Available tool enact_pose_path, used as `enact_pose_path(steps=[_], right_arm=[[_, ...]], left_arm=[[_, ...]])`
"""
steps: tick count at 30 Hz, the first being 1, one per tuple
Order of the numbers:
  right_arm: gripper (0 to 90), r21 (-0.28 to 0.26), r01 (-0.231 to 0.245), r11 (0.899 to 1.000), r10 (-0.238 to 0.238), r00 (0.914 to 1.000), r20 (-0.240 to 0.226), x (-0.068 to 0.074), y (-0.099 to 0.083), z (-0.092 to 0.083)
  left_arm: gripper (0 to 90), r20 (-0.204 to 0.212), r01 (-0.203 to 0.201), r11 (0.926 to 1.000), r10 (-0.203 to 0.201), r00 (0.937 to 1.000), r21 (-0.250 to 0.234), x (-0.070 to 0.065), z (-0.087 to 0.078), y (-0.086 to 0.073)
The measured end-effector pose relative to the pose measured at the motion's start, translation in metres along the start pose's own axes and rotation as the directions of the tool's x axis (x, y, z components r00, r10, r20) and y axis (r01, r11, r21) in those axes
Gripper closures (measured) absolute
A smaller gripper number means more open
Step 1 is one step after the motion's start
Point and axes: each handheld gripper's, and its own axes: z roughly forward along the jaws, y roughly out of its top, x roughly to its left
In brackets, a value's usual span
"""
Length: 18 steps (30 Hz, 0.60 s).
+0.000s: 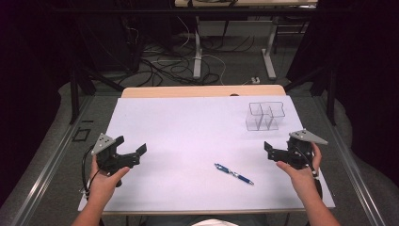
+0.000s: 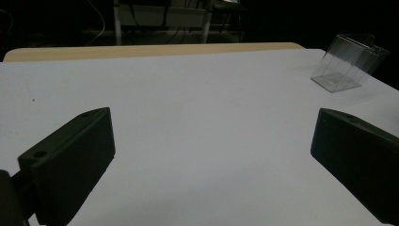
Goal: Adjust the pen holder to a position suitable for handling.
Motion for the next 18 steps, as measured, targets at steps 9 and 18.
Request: enact_pose_path(steps=[9,18], right_arm=[[7.3,-0.005,0.03,1.0,-0.03,0.9993,0.022,-0.003,0.008,0.001],[18.4,0.0,0.033,0.999,-0.033,0.9993,0.015,-0.009,0.03,0.004]], left_arm=[[0.5,-0.02,0.011,0.9999,-0.011,0.9998,0.012,0.002,0.0,-0.002],[0.7,-0.023,0.004,0.9998,-0.003,0.9997,0.022,0.0,-0.001,-0.003]])
